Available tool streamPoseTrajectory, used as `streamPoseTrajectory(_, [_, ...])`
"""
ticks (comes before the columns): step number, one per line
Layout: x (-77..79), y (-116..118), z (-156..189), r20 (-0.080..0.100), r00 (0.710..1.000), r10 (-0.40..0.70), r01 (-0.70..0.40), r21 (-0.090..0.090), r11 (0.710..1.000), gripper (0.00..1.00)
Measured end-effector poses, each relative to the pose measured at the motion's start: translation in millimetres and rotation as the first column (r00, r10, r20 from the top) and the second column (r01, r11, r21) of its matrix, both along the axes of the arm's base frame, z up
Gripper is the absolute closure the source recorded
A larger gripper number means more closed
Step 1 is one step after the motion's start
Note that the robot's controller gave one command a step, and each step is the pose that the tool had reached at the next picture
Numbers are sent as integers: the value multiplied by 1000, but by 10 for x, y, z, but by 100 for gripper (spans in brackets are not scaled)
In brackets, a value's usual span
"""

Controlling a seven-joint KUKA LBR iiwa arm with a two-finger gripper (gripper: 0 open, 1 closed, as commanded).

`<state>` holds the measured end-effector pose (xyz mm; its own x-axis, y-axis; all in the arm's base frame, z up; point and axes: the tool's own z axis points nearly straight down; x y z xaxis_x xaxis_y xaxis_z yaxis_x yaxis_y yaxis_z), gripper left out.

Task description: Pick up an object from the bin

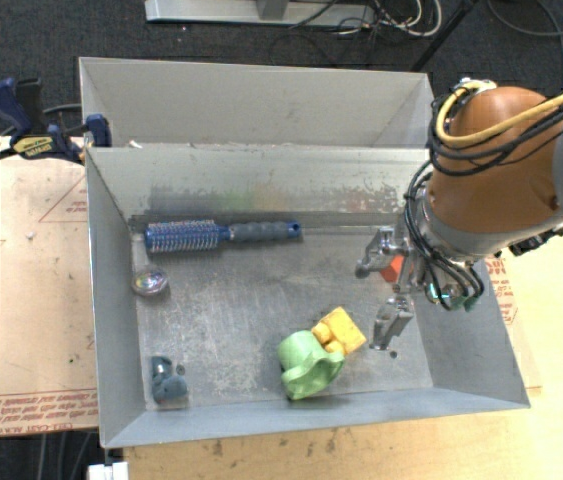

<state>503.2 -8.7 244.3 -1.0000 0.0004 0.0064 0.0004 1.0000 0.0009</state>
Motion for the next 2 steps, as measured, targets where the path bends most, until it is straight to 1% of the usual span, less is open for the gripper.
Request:
streamPoseTrajectory(1, [63,70,431,12,915,404,-404,-2,915,0])
streamPoseTrajectory(2, [-225,644,-815,0,862,507,-507,6,862,0])
